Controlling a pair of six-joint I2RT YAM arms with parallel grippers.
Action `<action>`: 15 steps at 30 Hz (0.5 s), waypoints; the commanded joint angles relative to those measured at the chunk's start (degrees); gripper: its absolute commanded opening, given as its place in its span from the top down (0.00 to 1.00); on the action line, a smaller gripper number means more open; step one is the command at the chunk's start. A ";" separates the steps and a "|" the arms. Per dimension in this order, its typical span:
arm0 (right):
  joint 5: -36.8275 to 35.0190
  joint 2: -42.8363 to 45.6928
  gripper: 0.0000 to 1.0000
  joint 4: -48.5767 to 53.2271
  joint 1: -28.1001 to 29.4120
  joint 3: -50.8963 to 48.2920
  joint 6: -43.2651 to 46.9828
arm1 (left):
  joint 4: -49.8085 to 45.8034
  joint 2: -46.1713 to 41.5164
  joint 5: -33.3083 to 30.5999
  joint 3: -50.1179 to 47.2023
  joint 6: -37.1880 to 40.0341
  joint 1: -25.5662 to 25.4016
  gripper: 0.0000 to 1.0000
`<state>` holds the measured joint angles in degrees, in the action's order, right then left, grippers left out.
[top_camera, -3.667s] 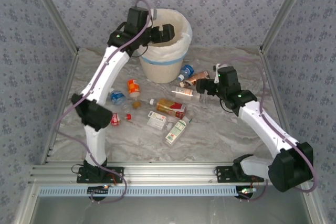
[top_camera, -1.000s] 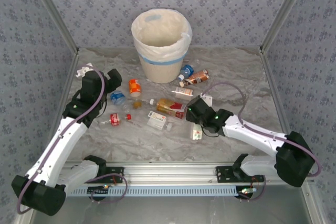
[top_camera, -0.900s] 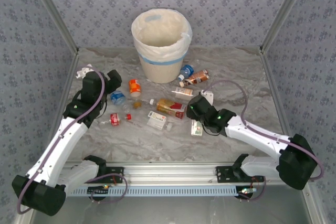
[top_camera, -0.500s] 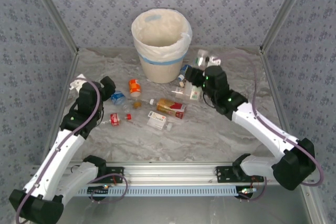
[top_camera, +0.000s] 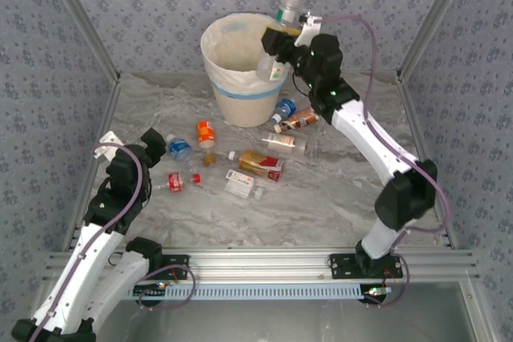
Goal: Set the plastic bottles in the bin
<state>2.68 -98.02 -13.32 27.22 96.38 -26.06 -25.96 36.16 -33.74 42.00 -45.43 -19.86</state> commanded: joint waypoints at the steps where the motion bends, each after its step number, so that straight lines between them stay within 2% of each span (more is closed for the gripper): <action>1: 2.54 -6.65 0.53 -3.39 -0.42 10.15 0.48 | -2.69 -0.39 -0.31 0.69 1.95 0.35 0.00; 8: 1.17 -21.13 0.51 0.56 -0.47 25.67 2.29 | -4.79 -0.70 0.69 0.00 0.90 0.36 0.01; 15: 6.84 -35.78 0.42 14.94 -0.42 46.63 1.65 | -5.29 -0.59 3.53 -1.32 -0.68 0.42 0.01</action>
<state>6.11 -130.04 -5.43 26.76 135.87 -24.97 -29.98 35.99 -31.97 41.15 -45.04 -19.86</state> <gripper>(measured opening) 0.609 0.994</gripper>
